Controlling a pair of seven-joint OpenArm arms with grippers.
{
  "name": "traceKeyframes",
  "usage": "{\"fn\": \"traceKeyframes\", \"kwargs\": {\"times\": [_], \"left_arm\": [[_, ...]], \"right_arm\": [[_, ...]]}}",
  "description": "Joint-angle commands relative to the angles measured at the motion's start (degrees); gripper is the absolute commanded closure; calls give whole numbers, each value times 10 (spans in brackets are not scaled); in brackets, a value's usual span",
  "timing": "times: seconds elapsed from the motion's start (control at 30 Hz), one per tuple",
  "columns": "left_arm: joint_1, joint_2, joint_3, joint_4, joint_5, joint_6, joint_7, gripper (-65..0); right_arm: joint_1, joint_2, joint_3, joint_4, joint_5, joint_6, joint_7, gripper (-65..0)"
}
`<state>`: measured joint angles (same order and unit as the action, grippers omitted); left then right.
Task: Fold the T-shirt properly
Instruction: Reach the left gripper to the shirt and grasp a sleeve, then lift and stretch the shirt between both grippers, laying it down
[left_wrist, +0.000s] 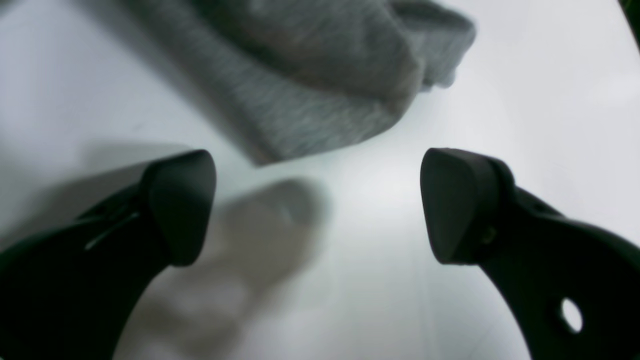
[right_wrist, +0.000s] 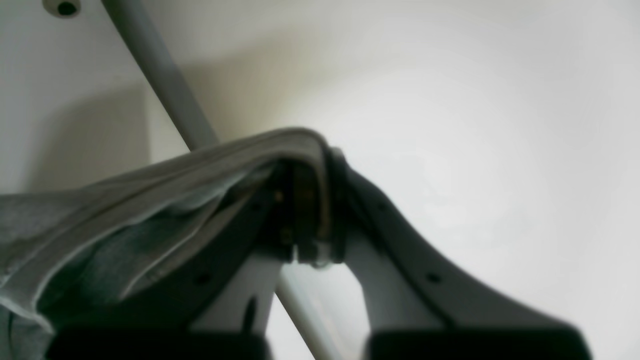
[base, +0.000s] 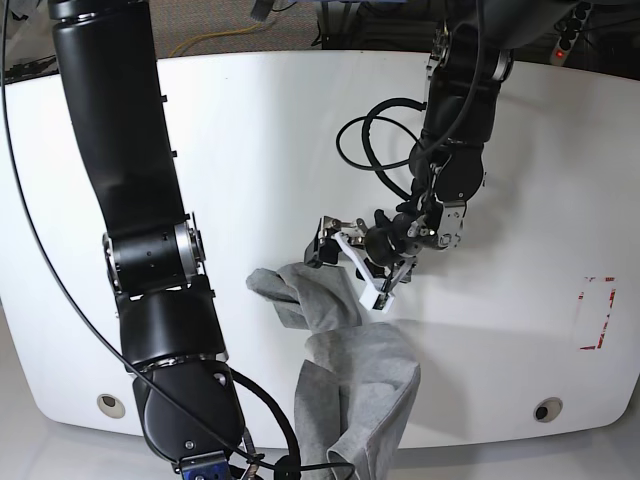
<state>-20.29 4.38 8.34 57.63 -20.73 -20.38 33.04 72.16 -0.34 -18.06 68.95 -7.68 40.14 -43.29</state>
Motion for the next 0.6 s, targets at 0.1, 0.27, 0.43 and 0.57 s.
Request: {"fn": "traceKeyframes", "kwargs": {"times": [0.1,0.27,0.43,0.57], "left_arm": [[-63,24,1,-90,-9,-4,-55,-612],[-96,31,1,-165,-9,-4,-81,-543],[-126,37,54,-245,-10,-4,-118,-315],[-129,36,81,-257,-10,-3,-140,-60]], "right_arm": [[26,2,5,15,-3,-8,28,0],[26,2,5,34,-5,-8,32,0],[26,4,5,32,-5,-8,32,0],[26,10,5,32,-5,-10,32,0]]}}
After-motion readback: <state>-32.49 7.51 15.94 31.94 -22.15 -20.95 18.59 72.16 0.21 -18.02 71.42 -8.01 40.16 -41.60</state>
